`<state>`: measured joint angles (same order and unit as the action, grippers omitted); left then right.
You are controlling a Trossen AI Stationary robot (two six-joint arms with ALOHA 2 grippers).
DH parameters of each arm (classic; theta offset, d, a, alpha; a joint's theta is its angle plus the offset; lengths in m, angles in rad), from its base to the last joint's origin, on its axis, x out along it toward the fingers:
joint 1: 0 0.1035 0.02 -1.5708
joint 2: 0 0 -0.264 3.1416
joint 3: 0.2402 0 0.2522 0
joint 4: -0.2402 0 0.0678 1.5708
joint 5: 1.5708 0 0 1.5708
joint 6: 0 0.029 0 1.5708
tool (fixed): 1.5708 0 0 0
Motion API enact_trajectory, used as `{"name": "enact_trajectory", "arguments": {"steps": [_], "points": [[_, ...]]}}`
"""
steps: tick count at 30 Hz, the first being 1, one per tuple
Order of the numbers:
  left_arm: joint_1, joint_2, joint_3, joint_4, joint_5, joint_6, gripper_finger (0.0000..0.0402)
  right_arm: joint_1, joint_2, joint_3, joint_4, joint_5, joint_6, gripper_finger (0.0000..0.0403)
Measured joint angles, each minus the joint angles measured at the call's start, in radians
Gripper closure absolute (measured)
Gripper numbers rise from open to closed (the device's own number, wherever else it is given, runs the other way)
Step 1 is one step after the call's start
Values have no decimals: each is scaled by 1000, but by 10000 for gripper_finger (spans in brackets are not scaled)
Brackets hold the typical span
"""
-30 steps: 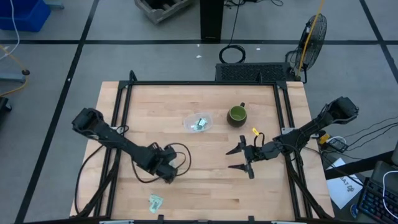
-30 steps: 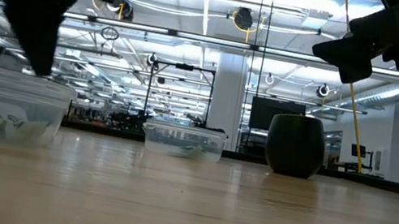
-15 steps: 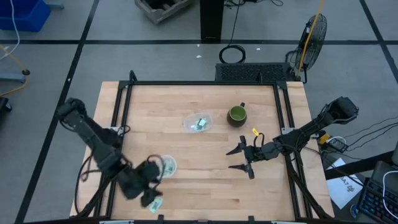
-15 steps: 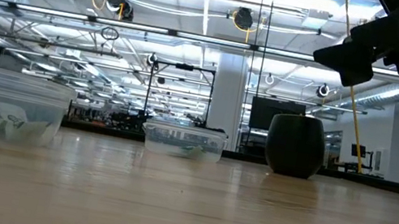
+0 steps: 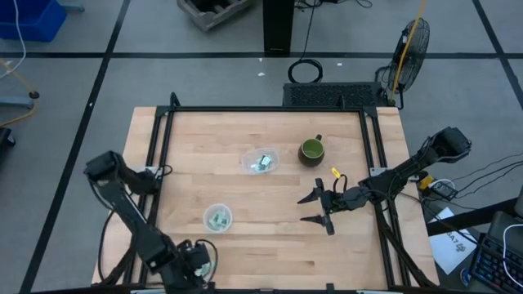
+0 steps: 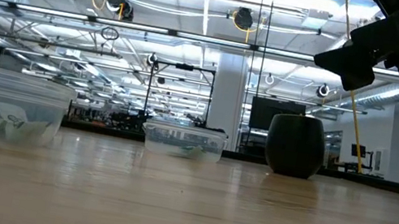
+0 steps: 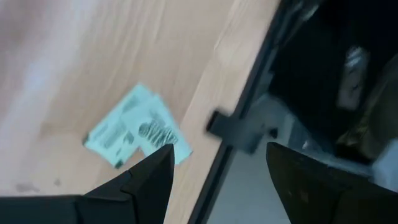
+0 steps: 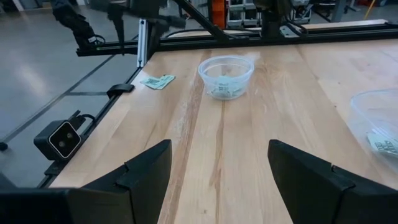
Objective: Pick and place Stevia / Truvia into bins
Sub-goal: Put the stevia packet into the oval container
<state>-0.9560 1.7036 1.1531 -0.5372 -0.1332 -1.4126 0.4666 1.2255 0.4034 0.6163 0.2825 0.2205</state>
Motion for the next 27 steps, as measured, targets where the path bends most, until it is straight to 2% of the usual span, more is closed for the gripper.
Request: {"name": "enact_trajectory", "arguments": {"steps": [3, 9, 27], "points": [[21, 43, -1, 36, 55, 0, 144, -5, 0, 0, 0, 1, -9, 145], [34, 80, 0, 68, 32, 20, 144, -14, 0, 0, -1, 1, -18, 145], [50, 197, 6, 39, 84, 33, 144, -14, 0, 0, -8, 0, -12, 145]]}}
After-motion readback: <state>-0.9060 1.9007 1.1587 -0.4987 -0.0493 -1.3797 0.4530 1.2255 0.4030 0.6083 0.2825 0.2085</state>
